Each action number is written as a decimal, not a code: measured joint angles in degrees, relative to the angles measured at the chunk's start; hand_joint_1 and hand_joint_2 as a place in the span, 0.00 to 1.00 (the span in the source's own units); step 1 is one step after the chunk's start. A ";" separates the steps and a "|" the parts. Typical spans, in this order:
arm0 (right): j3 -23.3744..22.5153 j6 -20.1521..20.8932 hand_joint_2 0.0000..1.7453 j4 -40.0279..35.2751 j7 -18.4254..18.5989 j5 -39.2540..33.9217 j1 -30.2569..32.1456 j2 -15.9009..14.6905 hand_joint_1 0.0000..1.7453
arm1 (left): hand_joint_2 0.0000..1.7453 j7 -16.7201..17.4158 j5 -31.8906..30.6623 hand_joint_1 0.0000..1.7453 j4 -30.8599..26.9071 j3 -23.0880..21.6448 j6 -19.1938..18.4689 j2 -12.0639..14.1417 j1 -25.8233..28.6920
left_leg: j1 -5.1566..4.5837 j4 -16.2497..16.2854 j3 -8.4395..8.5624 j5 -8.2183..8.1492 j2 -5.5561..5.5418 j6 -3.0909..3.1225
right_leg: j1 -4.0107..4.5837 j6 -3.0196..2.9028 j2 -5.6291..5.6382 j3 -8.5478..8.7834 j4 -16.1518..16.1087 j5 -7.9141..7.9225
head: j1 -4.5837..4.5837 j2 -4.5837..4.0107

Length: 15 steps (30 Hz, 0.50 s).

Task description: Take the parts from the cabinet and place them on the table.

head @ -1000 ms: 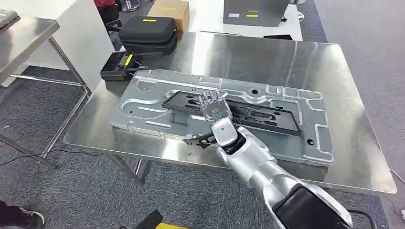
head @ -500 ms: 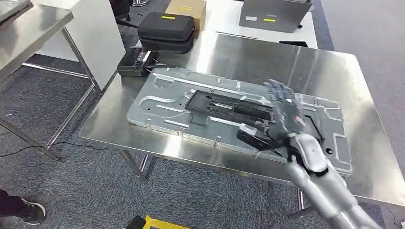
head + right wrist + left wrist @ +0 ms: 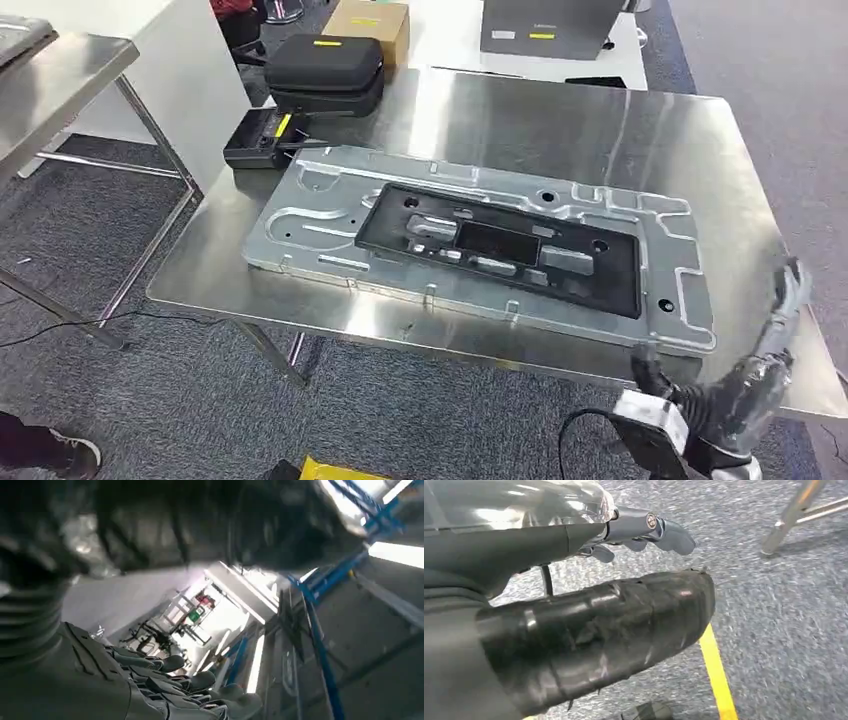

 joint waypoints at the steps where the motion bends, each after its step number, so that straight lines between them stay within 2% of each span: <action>1: -0.66 0.00 0.00 -0.86 -1.15 -0.64 0.81 1.02 0.00 | 0.00 0.04 0.00 0.00 0.00 0.02 0.02 0.02 -0.05 | 0.00 -5.61 3.36 2.13 0.00 0.22 | 0.00 0.07 0.07 -0.06 0.24 0.02 | 0.00 0.00; 2: -1.45 0.00 0.00 -1.84 -2.13 -1.25 1.55 2.15 0.00 | 0.00 0.15 0.00 0.00 0.00 0.02 0.02 0.07 -0.13 | -0.05 -9.97 5.59 2.29 -0.02 0.63 | 0.01 0.23 0.06 -0.14 0.47 0.09 | 0.00 0.00; 3: -2.26 0.00 0.00 -2.67 -2.72 -1.71 2.20 3.09 0.00 | 0.00 0.20 -0.02 0.00 0.00 0.04 0.04 0.09 -0.18 | -0.42 -10.30 5.46 2.58 -0.06 0.97 | 0.38 0.65 0.12 -0.23 0.70 0.08 | 0.04 -0.02; 6: -4.34 -0.02 0.00 -4.55 -5.65 -3.31 3.61 5.52 0.00 | 0.00 0.35 -0.02 0.00 0.00 0.13 0.18 0.09 -0.03 | -0.63 -10.27 5.28 3.07 -0.04 1.87 | 0.16 1.71 0.16 -0.13 0.24 0.74 | 0.02 0.00; 7: -4.73 -0.02 0.00 -5.19 -6.61 -3.90 4.17 6.26 0.00 | 0.00 0.37 0.00 0.00 0.00 0.15 0.20 0.04 -0.02 | -0.36 -11.01 5.25 3.81 0.05 2.46 | 0.29 2.06 0.28 -0.20 0.29 0.89 | 0.04 -0.02; 8: -5.12 -0.02 0.00 -5.76 -7.37 -4.42 4.78 6.78 0.00 | 0.00 0.37 0.00 0.00 0.00 0.20 0.24 0.02 -0.07 | -0.10 -11.27 5.36 4.33 0.35 2.97 | 0.04 2.29 0.30 -0.71 1.37 -0.63 | 0.09 -0.02; 9: -5.36 0.00 0.00 -6.17 -7.70 -4.68 4.99 7.24 0.00 | 0.00 0.37 0.00 0.00 0.00 0.26 0.42 0.04 -0.11 | -0.06 -11.28 5.01 4.63 0.40 3.42 | 0.02 2.53 0.29 -1.75 4.08 -3.19 | 0.11 -0.02; 11: -5.78 0.00 0.00 -6.48 -7.88 -4.90 5.35 8.12 0.00 | 0.00 0.39 0.02 0.00 0.00 0.33 0.42 0.04 0.01 | -0.16 -11.17 4.34 4.98 0.62 3.46 | -0.33 3.06 0.26 -5.21 13.10 -8.30 | 0.09 0.00; 12: -5.97 0.00 0.00 -6.61 -8.01 -4.92 5.69 8.34 0.00 | 0.00 0.39 0.00 0.00 0.00 0.35 0.42 0.04 0.07 | -0.19 -11.06 4.00 5.11 0.70 3.40 | -0.38 3.22 0.26 -6.47 16.74 -9.73 | 0.09 0.00; 13: -6.08 0.00 0.00 -6.65 -8.09 -4.95 5.94 8.58 0.00 | 0.00 0.42 0.02 0.00 0.00 0.39 0.42 0.04 0.11 | -0.18 -10.92 3.73 5.18 0.77 3.35 | -0.42 3.29 0.25 -6.59 17.99 -9.80 | 0.09 0.00; 14: -6.17 0.00 0.00 -6.65 -8.14 -5.01 6.02 8.79 0.00 | 0.00 0.41 0.02 0.00 0.00 0.42 0.42 0.04 0.12 | -0.16 -10.76 3.58 5.21 0.83 3.31 | -0.51 3.31 0.22 -5.16 16.13 -8.54 | 0.11 0.00; 15: -6.26 0.00 0.00 -6.69 -8.16 -5.08 6.05 8.97 0.00 | 0.00 0.41 0.02 0.00 0.00 0.44 0.42 0.04 0.11 | -0.15 -10.55 3.52 5.23 0.83 3.26 | -0.58 3.24 0.17 -2.30 11.91 -6.45 | 0.09 0.00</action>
